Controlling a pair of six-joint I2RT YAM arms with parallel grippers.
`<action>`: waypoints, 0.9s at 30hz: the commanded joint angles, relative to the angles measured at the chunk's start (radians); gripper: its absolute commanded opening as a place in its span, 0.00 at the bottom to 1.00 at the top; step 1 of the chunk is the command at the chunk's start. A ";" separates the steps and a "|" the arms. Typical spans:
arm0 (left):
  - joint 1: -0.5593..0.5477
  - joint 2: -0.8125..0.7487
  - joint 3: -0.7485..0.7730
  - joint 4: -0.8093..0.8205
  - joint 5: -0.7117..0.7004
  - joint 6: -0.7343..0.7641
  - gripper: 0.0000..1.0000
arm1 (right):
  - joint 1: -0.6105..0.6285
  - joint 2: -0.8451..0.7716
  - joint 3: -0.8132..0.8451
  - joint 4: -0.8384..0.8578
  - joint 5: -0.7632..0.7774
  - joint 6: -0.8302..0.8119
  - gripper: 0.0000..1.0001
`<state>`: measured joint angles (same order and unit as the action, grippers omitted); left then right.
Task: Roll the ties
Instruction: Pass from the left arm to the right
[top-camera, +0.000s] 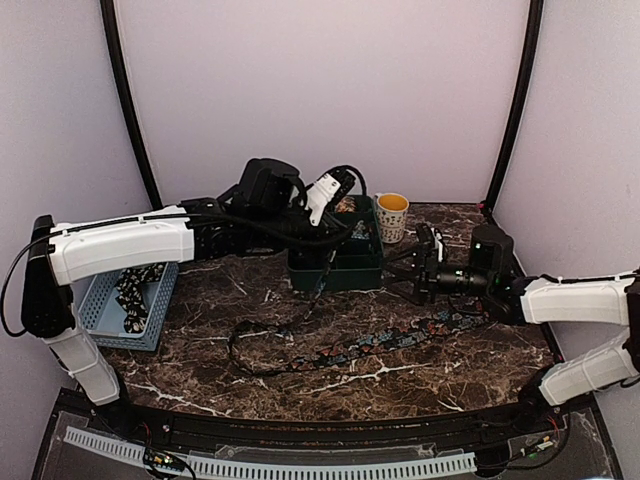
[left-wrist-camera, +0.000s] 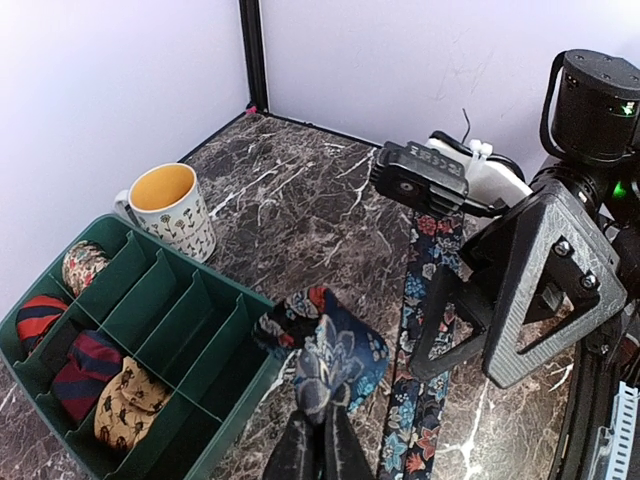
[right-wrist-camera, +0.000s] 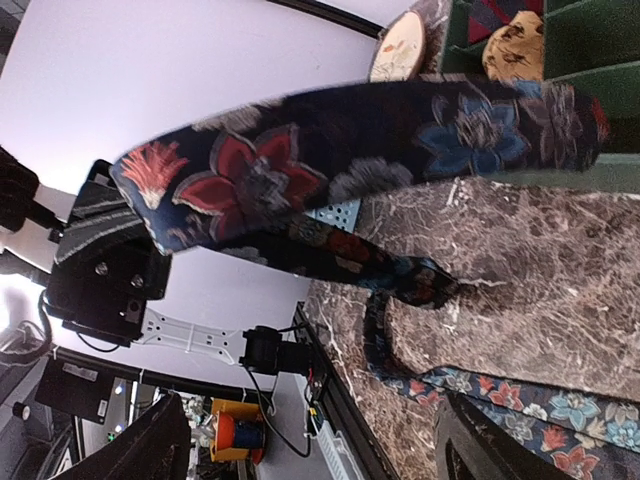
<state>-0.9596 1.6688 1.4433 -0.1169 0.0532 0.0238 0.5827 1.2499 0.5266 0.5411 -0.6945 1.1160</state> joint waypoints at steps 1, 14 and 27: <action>-0.025 0.013 0.025 0.056 0.031 -0.024 0.00 | 0.028 0.026 0.066 0.226 0.019 0.091 0.84; -0.068 0.050 0.016 0.086 0.052 -0.014 0.00 | 0.063 0.177 0.083 0.510 0.062 0.299 0.77; -0.073 -0.010 -0.104 0.135 0.129 -0.015 0.00 | 0.023 0.030 0.045 0.282 0.217 0.188 0.63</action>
<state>-1.0260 1.7283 1.3792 -0.0147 0.1417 0.0135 0.6224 1.3216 0.5861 0.8551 -0.5369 1.3434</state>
